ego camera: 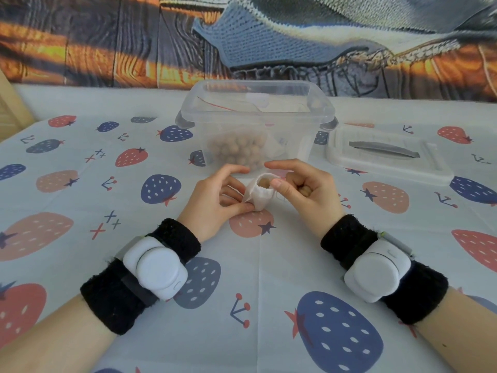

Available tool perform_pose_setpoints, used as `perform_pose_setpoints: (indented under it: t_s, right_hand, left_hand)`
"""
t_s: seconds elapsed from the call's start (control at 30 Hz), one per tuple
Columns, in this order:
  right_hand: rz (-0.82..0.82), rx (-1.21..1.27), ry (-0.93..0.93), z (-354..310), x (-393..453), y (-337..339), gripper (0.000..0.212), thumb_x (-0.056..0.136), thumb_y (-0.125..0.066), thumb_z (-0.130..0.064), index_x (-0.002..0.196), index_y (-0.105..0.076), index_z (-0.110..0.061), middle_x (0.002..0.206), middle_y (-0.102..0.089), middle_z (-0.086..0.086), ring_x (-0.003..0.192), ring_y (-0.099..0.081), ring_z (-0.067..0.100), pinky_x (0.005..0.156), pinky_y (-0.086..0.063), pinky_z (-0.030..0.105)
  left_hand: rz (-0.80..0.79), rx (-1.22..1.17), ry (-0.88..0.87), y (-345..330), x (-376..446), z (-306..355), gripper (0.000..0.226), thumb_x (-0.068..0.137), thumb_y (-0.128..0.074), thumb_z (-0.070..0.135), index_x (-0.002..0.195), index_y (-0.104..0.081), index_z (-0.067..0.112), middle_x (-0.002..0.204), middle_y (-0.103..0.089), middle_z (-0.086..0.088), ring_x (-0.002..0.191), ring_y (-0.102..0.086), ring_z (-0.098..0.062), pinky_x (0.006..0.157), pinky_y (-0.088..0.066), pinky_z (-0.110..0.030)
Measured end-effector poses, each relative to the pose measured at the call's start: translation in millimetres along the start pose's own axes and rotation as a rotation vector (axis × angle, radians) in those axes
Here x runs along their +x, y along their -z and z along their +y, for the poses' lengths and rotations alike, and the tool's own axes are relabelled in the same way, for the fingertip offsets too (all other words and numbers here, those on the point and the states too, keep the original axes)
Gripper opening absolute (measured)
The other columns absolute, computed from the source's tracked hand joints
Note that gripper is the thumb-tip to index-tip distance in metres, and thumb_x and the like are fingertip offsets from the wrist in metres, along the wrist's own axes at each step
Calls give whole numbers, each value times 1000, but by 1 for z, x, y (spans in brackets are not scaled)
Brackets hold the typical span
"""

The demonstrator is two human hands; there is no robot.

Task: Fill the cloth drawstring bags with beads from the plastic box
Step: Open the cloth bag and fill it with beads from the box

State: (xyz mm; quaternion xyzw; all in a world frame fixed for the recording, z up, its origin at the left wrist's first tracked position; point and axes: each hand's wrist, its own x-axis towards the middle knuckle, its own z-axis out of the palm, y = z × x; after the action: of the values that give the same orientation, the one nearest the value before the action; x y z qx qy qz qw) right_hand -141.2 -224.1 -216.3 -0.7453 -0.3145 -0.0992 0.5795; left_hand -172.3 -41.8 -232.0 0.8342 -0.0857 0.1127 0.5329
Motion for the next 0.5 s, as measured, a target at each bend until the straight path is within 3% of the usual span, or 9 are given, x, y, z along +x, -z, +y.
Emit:
perform_pose_setpoints:
  t_s: [0.07, 0.13, 0.2, 0.23, 0.27, 0.4, 0.43, 0.5]
  right_hand:
    - [28, 103, -140, -1, 2, 0, 11, 92, -53, -16, 92, -64, -19, 47, -29, -8, 41, -22, 5, 41, -23, 17]
    - [65, 363, -465, 3, 8, 6, 23, 96, -45, -10, 80, -61, -12, 43, -28, -10, 37, -20, 6, 38, -15, 13]
    - [50, 667, -773, 7, 13, 16, 24, 88, -44, -9, 68, -57, -10, 45, -25, -7, 35, -19, 6, 36, -8, 13]
    - [55, 806, -857, 10, 16, 21, 14, 79, -45, -8, 67, -52, -9, 46, -25, -5, 34, -20, 7, 33, -8, 15]
    - [69, 923, -896, 13, 18, 26, 2, 68, -47, -7, 68, -47, -9, 47, -26, -3, 35, -22, 7, 31, -11, 17]
    - [118, 1182, -909, 22, 20, 32, 31, 43, -52, 1, 70, -41, -10, 58, -30, 2, 38, -30, 10, 26, -19, 17]
    - [104, 1194, -918, 22, 20, 30, 29, 47, -54, 1, 70, -41, -10, 60, -30, 2, 38, -31, 10, 26, -20, 16]
    - [76, 1132, -954, 22, 20, 27, 15, 75, -53, -5, 71, -40, -11, 60, -31, 1, 36, -31, 7, 25, -19, 14]
  left_hand:
    - [2, 1, 1, 0, 0, 0, 58, 70, -79, 2, 119, -54, 17, 89, -65, -7, 78, -66, -17, 73, -53, -19]
    - [0, 4, 2, 0, -1, 0, 57, 70, -79, 2, 119, -54, 17, 90, -65, -7, 78, -65, -17, 74, -53, -20]
    - [2, 2, 4, 0, -1, 1, 57, 70, -79, 2, 119, -54, 17, 90, -65, -8, 78, -66, -17, 74, -53, -20]
    - [4, 0, 5, 0, -1, 1, 57, 70, -79, 1, 120, -54, 17, 90, -65, -8, 78, -66, -17, 74, -53, -19]
    - [5, -1, 6, 0, -1, 1, 58, 70, -79, 0, 120, -54, 16, 90, -65, -8, 78, -66, -17, 74, -53, -19]
    - [4, -1, 5, 0, -1, 1, 58, 70, -78, 0, 121, -54, 15, 90, -65, -8, 77, -65, -16, 73, -51, -16]
    - [4, -2, 5, 0, -1, 1, 58, 70, -78, 0, 121, -54, 15, 90, -65, -7, 77, -66, -16, 73, -51, -16]
    - [6, -2, 6, 0, -1, 1, 58, 70, -79, 0, 121, -54, 15, 90, -65, -6, 78, -66, -14, 73, -51, -16]
